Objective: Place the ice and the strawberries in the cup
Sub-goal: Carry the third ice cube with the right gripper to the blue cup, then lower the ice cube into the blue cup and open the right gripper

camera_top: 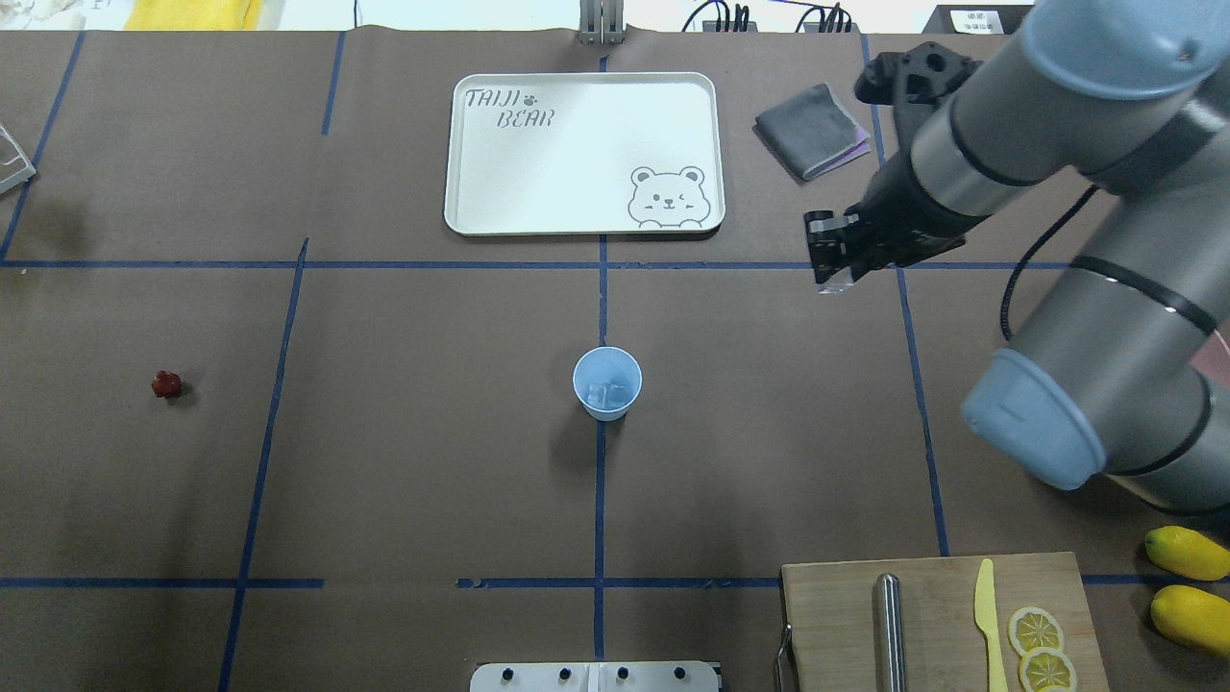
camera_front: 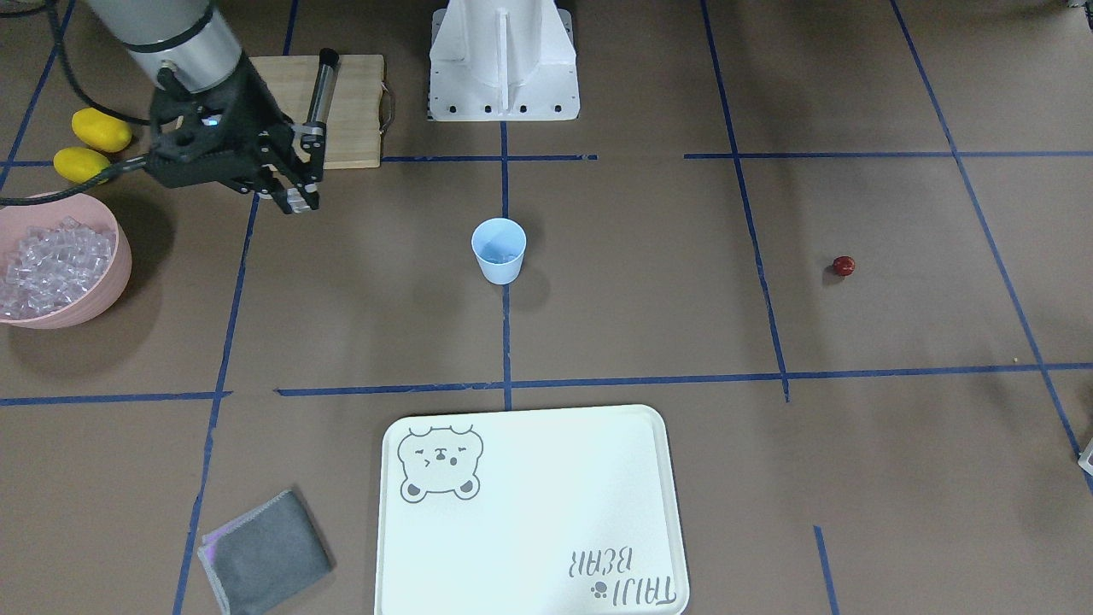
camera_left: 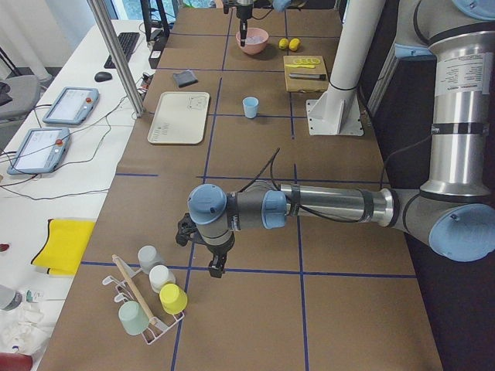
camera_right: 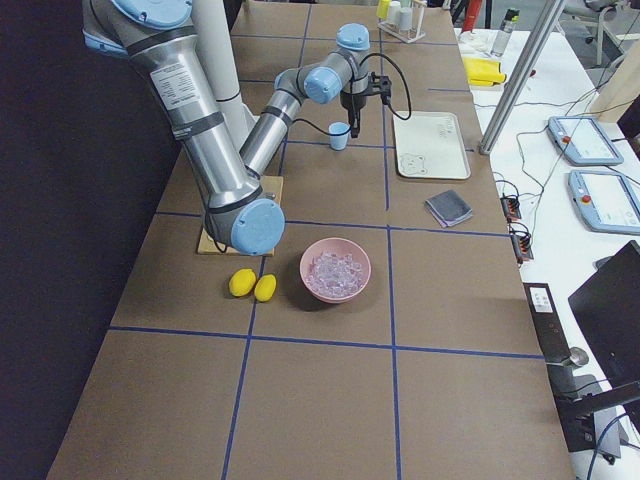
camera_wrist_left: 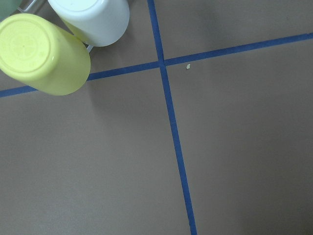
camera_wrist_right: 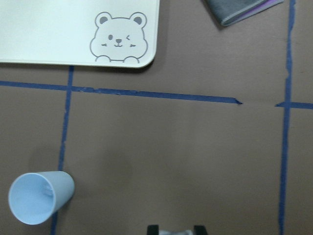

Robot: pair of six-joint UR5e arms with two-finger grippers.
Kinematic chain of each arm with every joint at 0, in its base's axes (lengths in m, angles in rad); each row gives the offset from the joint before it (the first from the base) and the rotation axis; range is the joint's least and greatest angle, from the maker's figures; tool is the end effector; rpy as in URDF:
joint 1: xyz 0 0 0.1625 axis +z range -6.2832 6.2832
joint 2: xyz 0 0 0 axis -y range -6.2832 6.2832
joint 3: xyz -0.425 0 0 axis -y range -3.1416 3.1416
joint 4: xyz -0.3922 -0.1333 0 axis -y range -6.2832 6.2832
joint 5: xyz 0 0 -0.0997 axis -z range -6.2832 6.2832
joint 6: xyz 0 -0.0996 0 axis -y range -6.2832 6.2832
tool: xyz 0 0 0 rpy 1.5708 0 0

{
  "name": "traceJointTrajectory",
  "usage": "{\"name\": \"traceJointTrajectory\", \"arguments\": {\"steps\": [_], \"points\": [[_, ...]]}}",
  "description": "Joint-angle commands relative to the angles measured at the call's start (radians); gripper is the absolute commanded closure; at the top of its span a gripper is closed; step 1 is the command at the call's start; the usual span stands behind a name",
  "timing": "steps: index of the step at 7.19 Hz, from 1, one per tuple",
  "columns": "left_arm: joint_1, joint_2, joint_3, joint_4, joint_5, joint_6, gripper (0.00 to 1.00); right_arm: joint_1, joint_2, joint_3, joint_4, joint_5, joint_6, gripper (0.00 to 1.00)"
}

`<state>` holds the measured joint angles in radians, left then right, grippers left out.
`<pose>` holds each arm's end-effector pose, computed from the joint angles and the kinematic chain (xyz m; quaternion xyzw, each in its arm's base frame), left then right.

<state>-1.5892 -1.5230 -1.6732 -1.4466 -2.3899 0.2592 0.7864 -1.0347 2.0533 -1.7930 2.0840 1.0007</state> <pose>-0.0691 -0.4648 0.6404 0.0235 0.3985 0.0964 0.9118 -0.3320 -0.4521 0.1834 0.0532 -0.4388 -0.0016 0.8970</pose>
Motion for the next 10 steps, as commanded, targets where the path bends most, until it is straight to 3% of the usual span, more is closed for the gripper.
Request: {"name": "traceJointTrajectory", "arguments": {"steps": [1,3,5,8,9,10], "points": [[0.003,0.001,0.001,0.000,0.000,0.000,0.00,-0.106,0.184,-0.127,0.000,-0.102,0.167,0.98],[0.005,0.001,0.004,0.000,0.002,0.000,0.00,-0.189,0.301,-0.249,0.000,-0.191,0.267,0.98],[0.006,0.001,0.004,0.000,0.000,0.000,0.00,-0.237,0.395,-0.385,0.000,-0.217,0.314,0.98],[0.005,0.001,0.006,0.000,0.002,0.000,0.00,-0.320,0.338,-0.390,0.000,-0.309,0.314,0.96],[0.006,0.001,0.006,0.000,0.002,0.000,0.00,-0.329,0.332,-0.390,0.000,-0.317,0.314,0.90],[0.006,0.001,0.007,0.000,0.000,0.000,0.00,-0.331,0.328,-0.390,0.000,-0.321,0.309,0.33]]}}
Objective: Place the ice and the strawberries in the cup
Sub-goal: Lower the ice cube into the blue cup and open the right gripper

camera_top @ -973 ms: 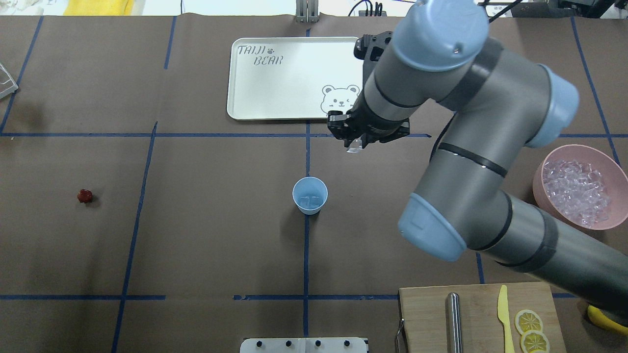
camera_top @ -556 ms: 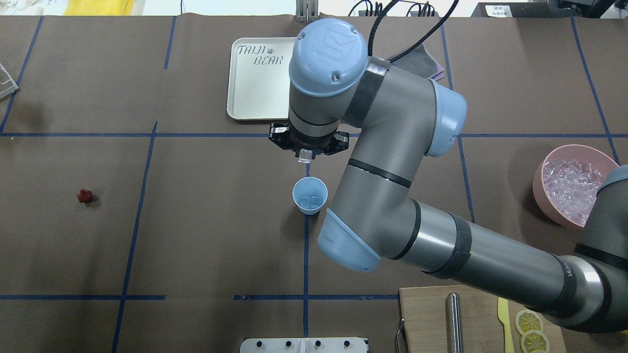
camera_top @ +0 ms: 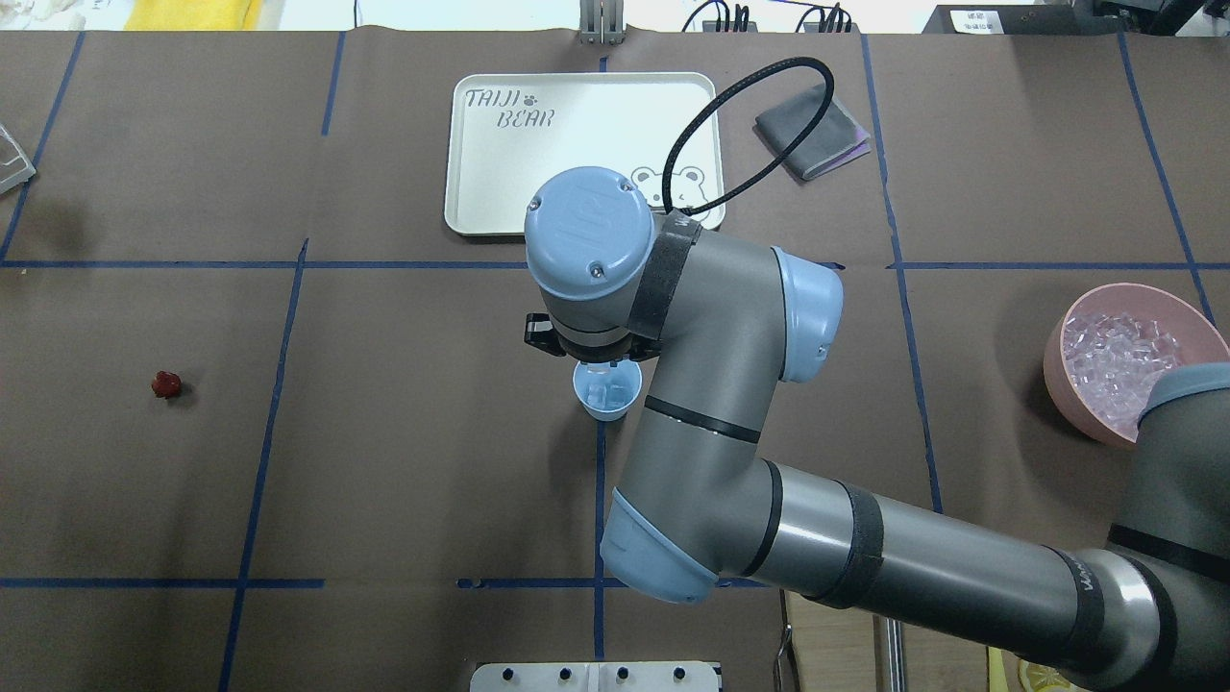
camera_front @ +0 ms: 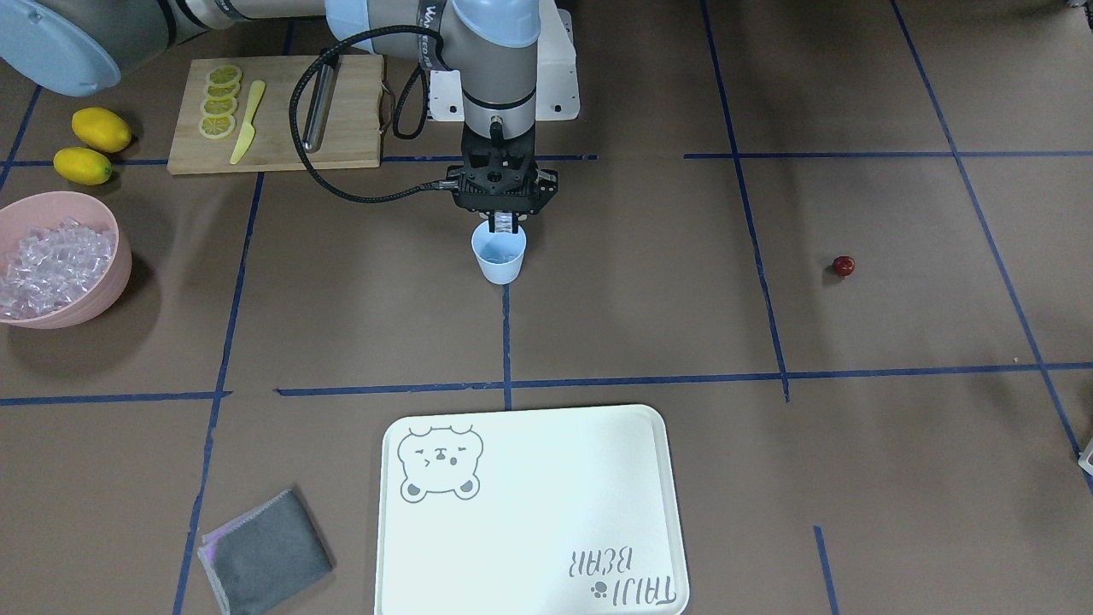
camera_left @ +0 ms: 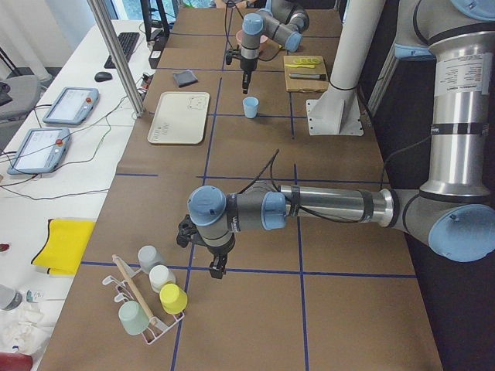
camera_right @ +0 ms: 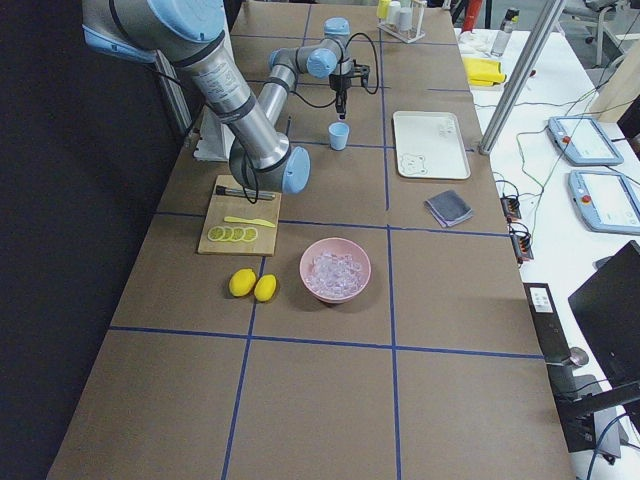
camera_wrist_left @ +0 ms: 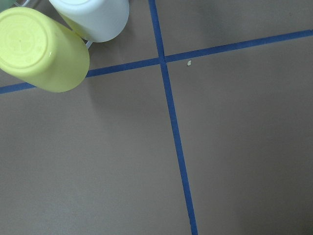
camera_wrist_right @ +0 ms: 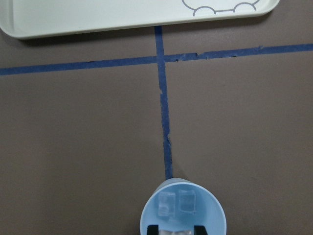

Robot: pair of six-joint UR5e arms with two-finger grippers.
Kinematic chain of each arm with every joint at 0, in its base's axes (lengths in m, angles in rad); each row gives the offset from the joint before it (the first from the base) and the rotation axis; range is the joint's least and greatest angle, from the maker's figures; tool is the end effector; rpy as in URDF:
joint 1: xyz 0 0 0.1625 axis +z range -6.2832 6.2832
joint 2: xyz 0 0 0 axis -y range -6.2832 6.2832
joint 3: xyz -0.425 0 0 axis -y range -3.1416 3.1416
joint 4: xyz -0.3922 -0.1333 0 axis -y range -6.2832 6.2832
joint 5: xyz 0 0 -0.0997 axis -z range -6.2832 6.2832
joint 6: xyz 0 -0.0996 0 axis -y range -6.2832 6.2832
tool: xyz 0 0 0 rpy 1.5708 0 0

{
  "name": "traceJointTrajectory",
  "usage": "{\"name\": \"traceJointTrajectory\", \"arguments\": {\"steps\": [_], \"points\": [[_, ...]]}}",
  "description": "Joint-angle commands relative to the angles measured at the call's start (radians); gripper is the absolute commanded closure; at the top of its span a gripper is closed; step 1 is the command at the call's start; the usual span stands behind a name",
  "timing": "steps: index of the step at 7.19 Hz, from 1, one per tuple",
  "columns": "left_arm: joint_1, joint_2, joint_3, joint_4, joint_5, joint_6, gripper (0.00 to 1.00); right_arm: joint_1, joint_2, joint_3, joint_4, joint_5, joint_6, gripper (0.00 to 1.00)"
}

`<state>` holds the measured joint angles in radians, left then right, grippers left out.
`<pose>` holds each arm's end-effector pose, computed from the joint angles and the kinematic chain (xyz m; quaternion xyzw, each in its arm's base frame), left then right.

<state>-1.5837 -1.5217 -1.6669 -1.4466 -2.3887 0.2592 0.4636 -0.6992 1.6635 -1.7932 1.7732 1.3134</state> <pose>-0.0666 -0.4642 0.6441 0.0188 0.3985 0.0974 0.9118 -0.5649 -0.4091 0.1183 0.0391 -0.3707 0.0590 0.9261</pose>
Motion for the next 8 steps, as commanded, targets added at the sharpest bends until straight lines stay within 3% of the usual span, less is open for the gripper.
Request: {"name": "traceJointTrajectory", "arguments": {"steps": [1,4,5,8], "points": [[0.001,0.000,0.001,0.000,0.000,0.000,0.00,-0.008,-0.011,0.007,0.000,-0.044,-0.006,0.01],[0.001,-0.002,-0.010,0.000,0.000,0.000,0.00,0.013,-0.010,0.033,-0.023,-0.035,-0.035,0.01],[0.002,-0.006,-0.016,0.000,0.003,0.000,0.00,0.071,-0.010,0.077,-0.097,0.004,-0.127,0.01],[0.031,-0.064,-0.016,0.000,0.002,-0.011,0.00,0.345,-0.155,0.188,-0.132,0.259,-0.488,0.01]]}}
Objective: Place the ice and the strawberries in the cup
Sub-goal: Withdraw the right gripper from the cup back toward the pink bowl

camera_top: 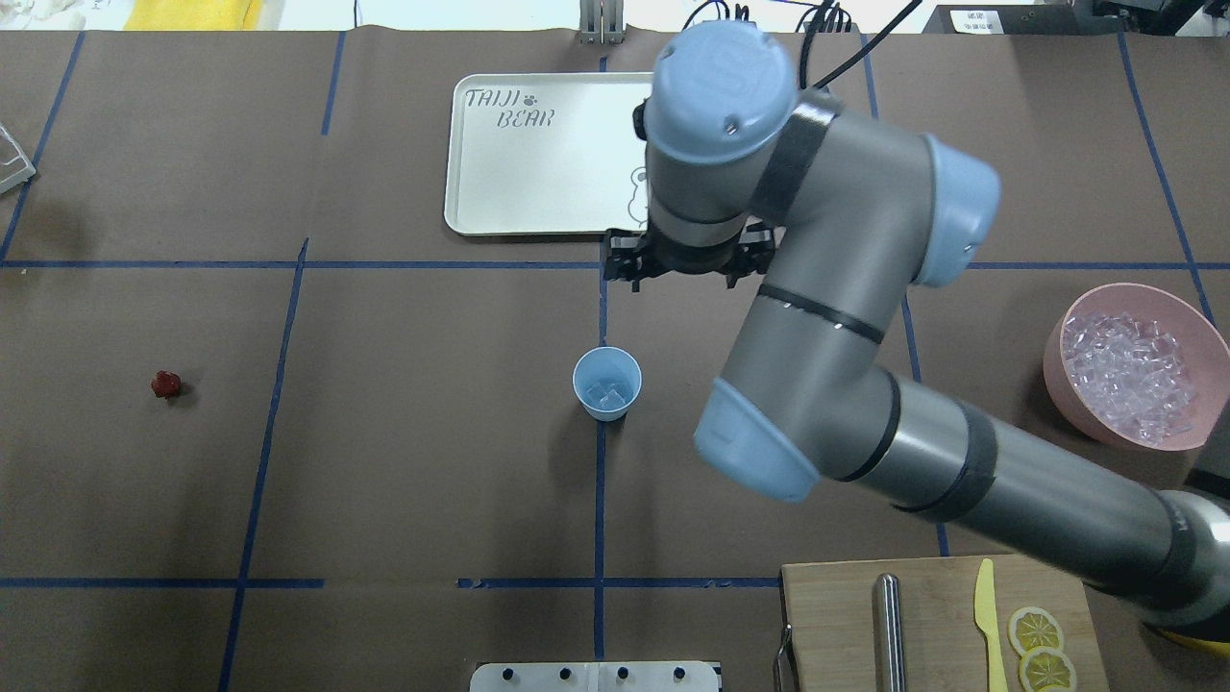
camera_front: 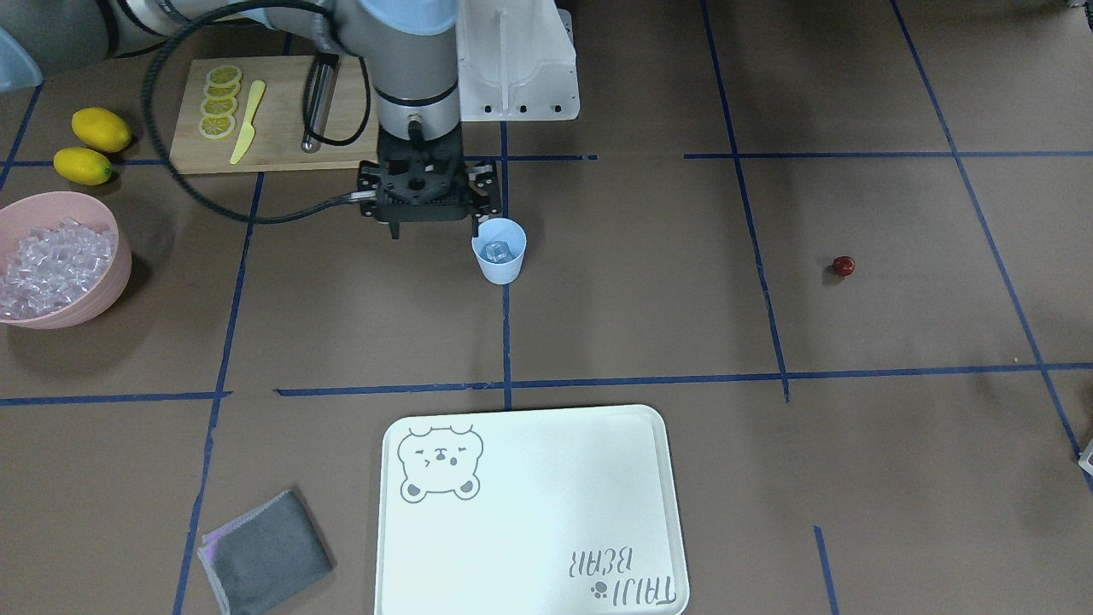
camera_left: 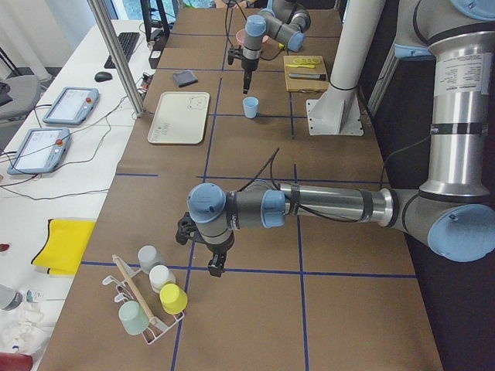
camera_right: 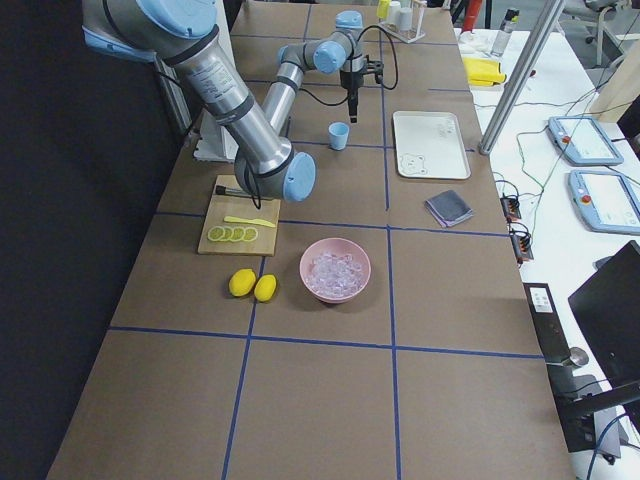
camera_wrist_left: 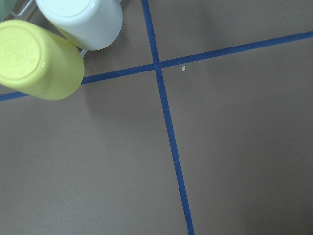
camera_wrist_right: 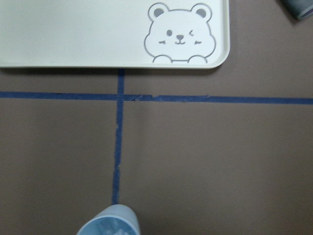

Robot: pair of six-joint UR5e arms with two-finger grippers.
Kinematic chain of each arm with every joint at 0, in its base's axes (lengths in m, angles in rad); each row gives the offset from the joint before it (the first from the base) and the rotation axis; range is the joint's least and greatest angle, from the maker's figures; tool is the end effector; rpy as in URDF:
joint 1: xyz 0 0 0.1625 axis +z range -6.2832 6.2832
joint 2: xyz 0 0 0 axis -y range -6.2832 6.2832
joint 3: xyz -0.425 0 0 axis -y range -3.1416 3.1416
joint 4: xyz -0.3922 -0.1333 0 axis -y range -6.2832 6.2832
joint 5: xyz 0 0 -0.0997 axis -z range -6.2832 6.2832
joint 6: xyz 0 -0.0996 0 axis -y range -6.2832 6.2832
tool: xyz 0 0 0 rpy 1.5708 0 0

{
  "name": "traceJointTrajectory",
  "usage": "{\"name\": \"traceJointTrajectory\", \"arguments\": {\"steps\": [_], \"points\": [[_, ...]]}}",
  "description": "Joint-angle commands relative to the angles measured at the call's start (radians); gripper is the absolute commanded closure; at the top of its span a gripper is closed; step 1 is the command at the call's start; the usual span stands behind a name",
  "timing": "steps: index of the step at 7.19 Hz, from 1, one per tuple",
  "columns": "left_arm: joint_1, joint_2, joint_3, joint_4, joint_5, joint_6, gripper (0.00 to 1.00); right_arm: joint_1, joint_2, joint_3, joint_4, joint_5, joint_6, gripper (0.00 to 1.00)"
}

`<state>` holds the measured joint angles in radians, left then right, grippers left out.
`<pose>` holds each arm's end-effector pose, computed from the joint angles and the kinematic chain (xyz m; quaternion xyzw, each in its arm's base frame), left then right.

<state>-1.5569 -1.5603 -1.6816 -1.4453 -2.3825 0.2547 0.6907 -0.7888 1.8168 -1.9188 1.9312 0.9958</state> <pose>-0.0543 -0.4845 0.6192 0.0359 0.3933 0.1181 0.9111 -0.4294 -0.4823 0.1380 0.0578 -0.3645 -0.0060 0.9294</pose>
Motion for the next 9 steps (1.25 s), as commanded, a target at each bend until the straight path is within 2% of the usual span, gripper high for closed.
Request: {"name": "traceJointTrajectory", "arguments": {"steps": [1,2,3,4,6,8,9], "points": [[0.005,-0.043,0.000,-0.001,-0.006,-0.006,0.00,0.218,-0.111,0.035,-0.006,0.153,-0.292,0.01],[0.005,-0.044,0.002,-0.009,-0.004,-0.006,0.00,0.310,-0.177,0.036,-0.003,0.216,-0.463,0.01],[0.006,-0.064,0.011,-0.089,-0.003,-0.009,0.00,0.404,-0.255,0.055,-0.002,0.262,-0.626,0.01],[0.014,-0.093,0.016,-0.113,-0.006,-0.011,0.00,0.490,-0.297,0.050,-0.008,0.308,-0.752,0.01],[0.040,-0.093,0.017,-0.124,-0.006,-0.006,0.00,0.631,-0.458,0.044,0.004,0.351,-1.086,0.01],[0.040,-0.092,0.017,-0.122,-0.009,-0.006,0.00,0.796,-0.600,0.030,0.004,0.420,-1.343,0.01],[0.040,-0.092,0.008,-0.125,-0.007,-0.008,0.00,0.847,-0.662,0.016,0.004,0.426,-1.435,0.01]]}}
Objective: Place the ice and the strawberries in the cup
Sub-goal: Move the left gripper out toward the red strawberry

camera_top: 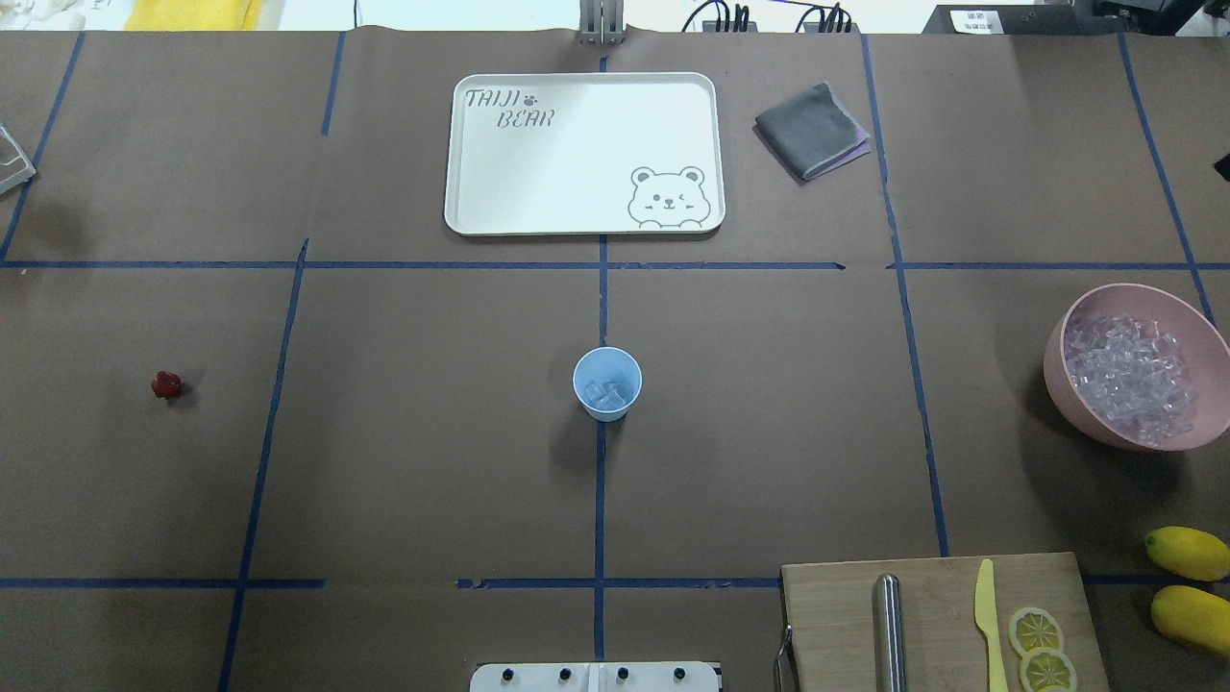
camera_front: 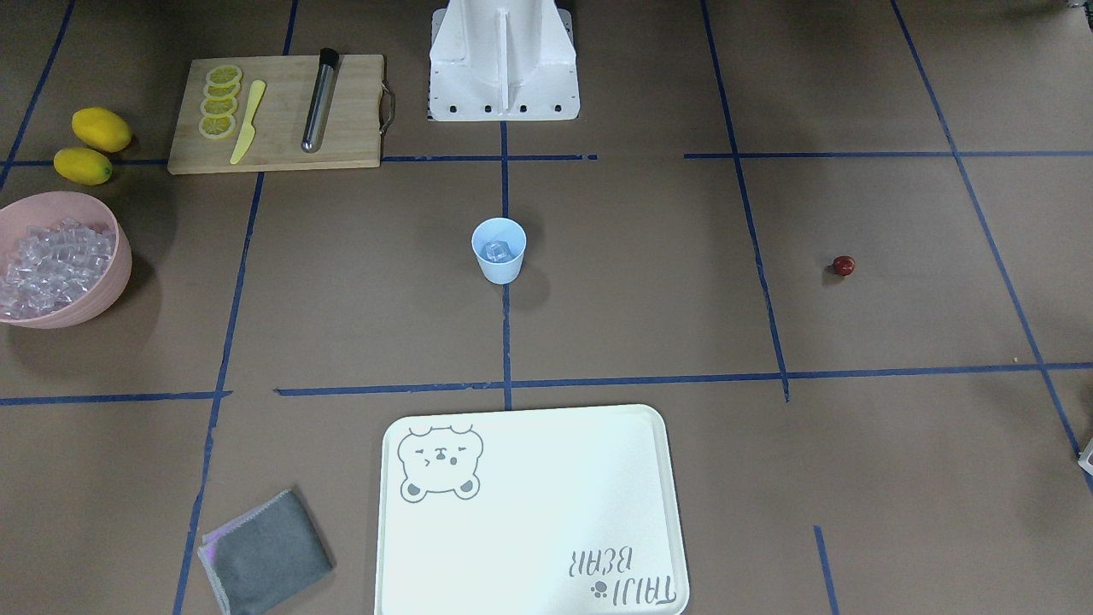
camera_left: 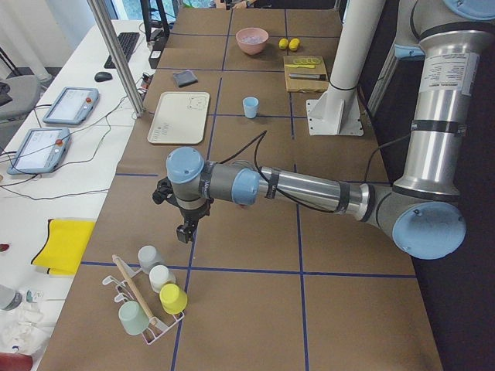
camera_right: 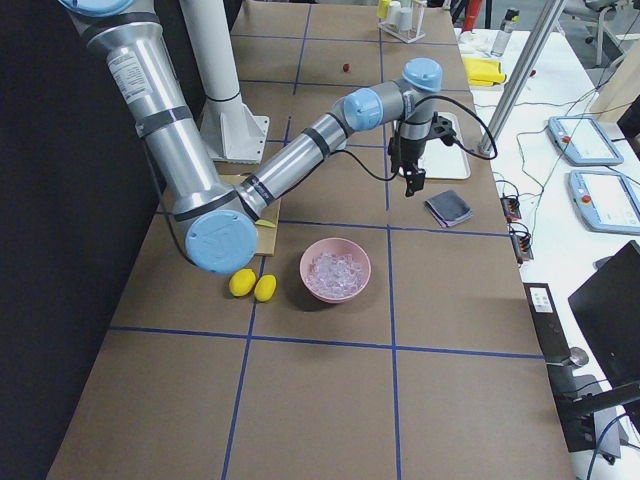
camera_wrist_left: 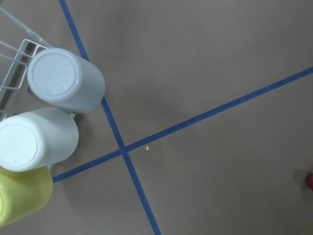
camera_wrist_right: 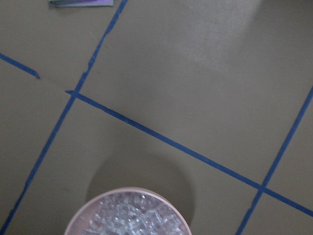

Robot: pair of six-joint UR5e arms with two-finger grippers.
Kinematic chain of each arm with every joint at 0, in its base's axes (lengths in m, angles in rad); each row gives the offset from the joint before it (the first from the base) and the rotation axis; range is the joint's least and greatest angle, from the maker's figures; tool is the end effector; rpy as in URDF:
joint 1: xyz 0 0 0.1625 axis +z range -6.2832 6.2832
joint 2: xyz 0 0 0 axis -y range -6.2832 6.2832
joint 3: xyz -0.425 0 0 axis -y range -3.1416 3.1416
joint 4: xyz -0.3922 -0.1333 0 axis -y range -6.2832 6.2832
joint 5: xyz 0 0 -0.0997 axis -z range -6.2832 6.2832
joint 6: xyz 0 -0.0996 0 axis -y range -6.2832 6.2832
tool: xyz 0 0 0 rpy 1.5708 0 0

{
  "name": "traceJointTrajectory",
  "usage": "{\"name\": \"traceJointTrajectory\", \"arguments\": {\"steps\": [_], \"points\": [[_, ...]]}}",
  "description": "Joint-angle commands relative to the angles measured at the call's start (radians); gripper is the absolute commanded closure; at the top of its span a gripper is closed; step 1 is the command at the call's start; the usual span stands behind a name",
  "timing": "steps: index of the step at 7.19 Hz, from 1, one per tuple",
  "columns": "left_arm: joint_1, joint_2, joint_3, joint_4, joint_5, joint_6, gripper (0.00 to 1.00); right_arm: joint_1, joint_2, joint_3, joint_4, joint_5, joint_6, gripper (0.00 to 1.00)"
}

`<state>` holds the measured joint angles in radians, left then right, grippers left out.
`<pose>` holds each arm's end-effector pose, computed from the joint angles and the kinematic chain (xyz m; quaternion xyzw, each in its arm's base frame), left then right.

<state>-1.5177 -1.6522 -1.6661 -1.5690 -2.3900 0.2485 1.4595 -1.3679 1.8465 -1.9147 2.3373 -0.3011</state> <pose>-0.0323 -0.5331 0.5668 0.1184 0.3870 0.1717 0.8982 0.0036 -0.5460 0.4559 0.0975 -0.3655 -0.2141 0.9006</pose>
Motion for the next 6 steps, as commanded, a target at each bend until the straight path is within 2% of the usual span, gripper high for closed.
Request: {"name": "traceJointTrajectory", "arguments": {"steps": [1,2,3,4,6], "points": [[0.002,0.005,-0.050,0.006,0.000,-0.008,0.00,0.099,-0.177,-0.015,0.006,0.019,-0.136,0.01],[0.042,0.006,-0.081,0.004,0.003,-0.050,0.00,0.128,-0.212,-0.018,0.012,0.016,-0.054,0.02],[0.109,0.008,-0.134,0.007,0.008,-0.149,0.00,0.128,-0.259,-0.026,0.069,0.011,0.000,0.02],[0.144,0.008,-0.183,0.004,0.011,-0.299,0.00,0.128,-0.284,-0.044,0.135,0.010,0.043,0.01],[0.220,0.012,-0.251,0.001,0.015,-0.552,0.00,0.128,-0.295,-0.041,0.184,-0.001,0.103,0.01]]}}
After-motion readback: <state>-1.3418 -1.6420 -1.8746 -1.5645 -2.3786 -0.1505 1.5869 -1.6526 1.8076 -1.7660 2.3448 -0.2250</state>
